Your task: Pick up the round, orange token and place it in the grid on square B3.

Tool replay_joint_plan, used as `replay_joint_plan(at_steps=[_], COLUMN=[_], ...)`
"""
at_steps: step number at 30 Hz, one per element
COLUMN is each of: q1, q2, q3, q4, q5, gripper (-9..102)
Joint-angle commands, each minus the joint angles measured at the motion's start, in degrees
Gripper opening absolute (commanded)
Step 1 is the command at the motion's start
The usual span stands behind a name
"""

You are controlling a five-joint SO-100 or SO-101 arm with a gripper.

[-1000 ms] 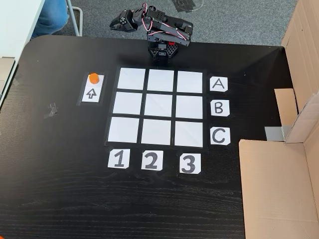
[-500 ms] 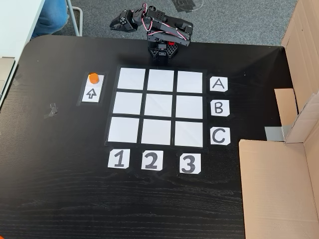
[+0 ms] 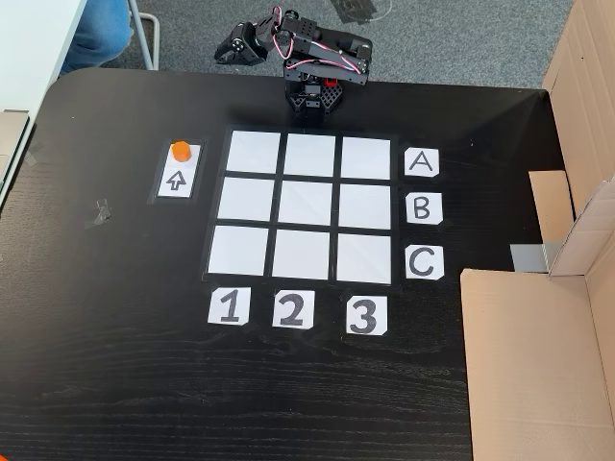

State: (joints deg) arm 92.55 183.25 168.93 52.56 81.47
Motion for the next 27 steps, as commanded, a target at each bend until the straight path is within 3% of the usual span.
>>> replay_joint_plan(at_steps=[1,13,22,27], q1=[-1.05,-4.75,-8.00,-8.26], q2=[-6.42,-32.87,-55.02,-64.86], q3=[-6.94,-25.93,-52.38,-64.69], q4=[1.05,2.90,17.93,28.48], q5=[-1.23,-1.67,-4.31,-9.05], gripper=[0,0,1,14])
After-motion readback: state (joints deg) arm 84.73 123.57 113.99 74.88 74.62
